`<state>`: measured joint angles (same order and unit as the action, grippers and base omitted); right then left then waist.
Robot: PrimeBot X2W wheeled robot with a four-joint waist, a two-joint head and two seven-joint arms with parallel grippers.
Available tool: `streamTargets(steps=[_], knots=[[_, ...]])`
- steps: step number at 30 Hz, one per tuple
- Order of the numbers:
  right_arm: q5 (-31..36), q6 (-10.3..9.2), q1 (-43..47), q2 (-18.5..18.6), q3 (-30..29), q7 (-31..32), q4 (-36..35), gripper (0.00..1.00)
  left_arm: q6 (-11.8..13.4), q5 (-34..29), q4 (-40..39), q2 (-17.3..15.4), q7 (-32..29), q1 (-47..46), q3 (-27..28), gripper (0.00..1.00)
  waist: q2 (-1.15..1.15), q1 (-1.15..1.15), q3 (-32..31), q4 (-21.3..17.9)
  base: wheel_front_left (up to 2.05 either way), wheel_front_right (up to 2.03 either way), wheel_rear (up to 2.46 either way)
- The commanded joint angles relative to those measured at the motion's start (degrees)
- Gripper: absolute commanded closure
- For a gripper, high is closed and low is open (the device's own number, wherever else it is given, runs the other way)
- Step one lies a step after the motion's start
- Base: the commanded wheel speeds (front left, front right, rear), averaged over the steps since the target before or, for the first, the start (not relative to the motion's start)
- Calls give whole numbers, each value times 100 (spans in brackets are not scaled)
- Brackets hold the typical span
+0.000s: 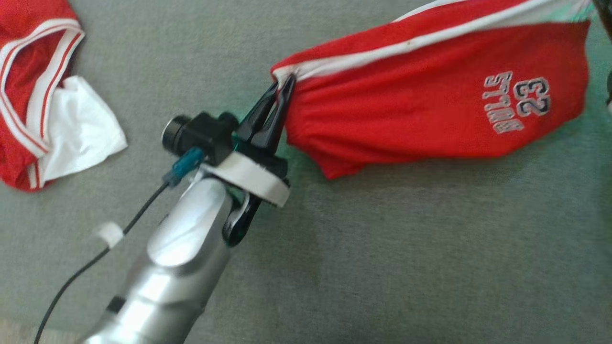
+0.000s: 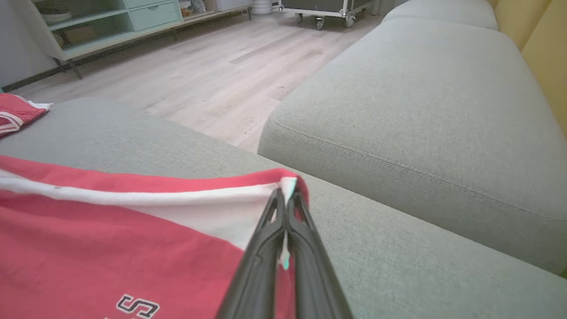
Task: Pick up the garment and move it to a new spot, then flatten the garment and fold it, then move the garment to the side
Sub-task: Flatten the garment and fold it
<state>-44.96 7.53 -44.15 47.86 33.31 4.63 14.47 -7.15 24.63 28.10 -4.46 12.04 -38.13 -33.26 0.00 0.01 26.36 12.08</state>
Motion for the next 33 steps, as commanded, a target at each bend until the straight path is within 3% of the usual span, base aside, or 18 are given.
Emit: streamTargets(steps=[1,9,10,11,12,13,19,21,26,33], knots=[[-15,-4,-97,217,97,8,6,100,-25,29,-41,-62,59,-208,128,100,0,-1,205,210,0,0,0],[23,-4,-1117,-49,1084,-244,880,100,-29,195,662,74,180,-673,0,100,0,-1,361,341,0,0,0],[16,-4,-1208,-105,1163,-348,991,84,-30,215,728,84,196,-695,1,100,0,-1,370,329,0,0,0],[13,-4,-1288,-163,1218,-475,1115,8,-30,223,788,91,213,-714,-5,78,0,-1,373,316,0,0,0],[-15,-4,-1341,-229,1268,-599,1232,0,-30,235,842,99,228,-723,-3,17,0,-1,367,299,0,0,0],[-58,-4,-1368,-290,1313,-717,1345,0,-26,245,893,106,242,-719,0,0,0,-1,347,279,0,0,0],[-479,-4,-1028,-419,1596,-1203,1757,0,202,140,777,132,292,-405,151,0,0,-1,22,179,0,0,0],[-518,-4,-833,-426,1716,-1211,1881,0,436,-84,403,134,293,-141,312,0,0,-1,-107,150,0,0,0],[-760,-4,-478,-697,1654,-1121,2585,0,1298,-994,-919,99,295,775,803,0,0,-1,-346,220,0,0,0],[-1004,-4,-248,-1116,1564,-818,3530,0,1784,-1645,-1975,120,295,1873,1022,0,0,-1,-545,528,0,0,0]])
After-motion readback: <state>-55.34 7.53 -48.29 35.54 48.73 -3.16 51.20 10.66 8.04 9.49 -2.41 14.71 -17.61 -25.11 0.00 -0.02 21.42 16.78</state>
